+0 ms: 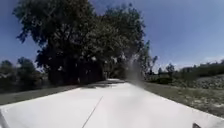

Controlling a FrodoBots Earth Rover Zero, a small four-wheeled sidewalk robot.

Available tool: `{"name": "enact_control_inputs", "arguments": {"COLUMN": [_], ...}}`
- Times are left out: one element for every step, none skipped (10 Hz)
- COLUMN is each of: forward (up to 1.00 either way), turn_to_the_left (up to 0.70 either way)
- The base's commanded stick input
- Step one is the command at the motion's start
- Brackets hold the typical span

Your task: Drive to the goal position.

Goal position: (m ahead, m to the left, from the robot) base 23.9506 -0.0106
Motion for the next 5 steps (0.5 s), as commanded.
{"name": "enact_control_inputs", "arguments": {"forward": [0.70, 0.70, 0.70, 0.70, 0.70], "turn_to_the_left": [0.00, 0.00, 0.00, 0.00, 0.00]}}
